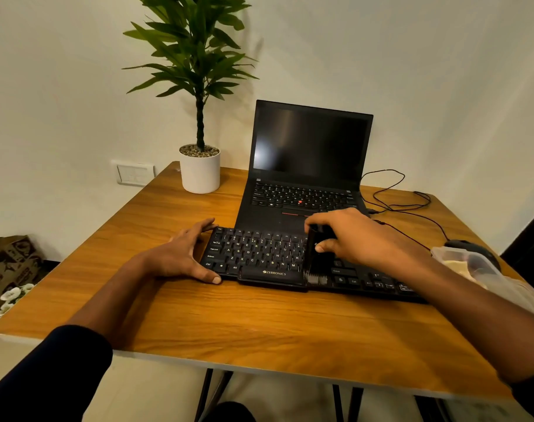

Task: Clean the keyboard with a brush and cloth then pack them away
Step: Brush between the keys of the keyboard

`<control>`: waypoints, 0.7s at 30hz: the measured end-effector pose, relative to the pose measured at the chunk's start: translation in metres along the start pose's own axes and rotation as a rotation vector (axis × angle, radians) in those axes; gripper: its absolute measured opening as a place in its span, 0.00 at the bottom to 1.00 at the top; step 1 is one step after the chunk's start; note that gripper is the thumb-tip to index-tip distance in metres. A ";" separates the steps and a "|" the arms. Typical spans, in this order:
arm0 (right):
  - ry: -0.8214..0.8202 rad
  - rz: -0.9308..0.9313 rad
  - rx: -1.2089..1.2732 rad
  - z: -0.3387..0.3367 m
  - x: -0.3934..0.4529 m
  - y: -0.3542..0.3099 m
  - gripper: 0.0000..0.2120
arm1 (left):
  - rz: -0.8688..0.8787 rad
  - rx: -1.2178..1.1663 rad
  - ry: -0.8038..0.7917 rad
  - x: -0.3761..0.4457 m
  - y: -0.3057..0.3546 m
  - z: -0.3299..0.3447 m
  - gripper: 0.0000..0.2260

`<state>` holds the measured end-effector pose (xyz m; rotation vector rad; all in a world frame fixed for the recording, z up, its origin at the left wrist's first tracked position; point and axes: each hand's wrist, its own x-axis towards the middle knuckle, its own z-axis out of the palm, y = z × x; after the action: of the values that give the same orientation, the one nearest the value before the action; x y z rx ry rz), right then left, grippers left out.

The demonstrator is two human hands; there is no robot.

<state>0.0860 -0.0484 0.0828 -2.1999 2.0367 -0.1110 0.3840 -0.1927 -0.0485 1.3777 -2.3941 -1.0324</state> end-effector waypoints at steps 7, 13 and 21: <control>0.176 0.037 -0.049 0.004 0.001 0.009 0.15 | 0.005 -0.015 -0.002 0.001 -0.002 0.001 0.63; -0.004 0.013 -0.040 -0.003 -0.024 0.005 0.14 | 0.011 -0.014 0.005 0.002 -0.002 0.002 0.62; 0.010 0.064 0.017 -0.010 -0.017 0.010 0.12 | 0.012 -0.030 0.001 0.003 -0.005 0.001 0.62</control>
<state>0.0738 -0.0322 0.0915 -2.1258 2.1018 -0.1318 0.3851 -0.1959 -0.0531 1.3522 -2.3733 -1.0601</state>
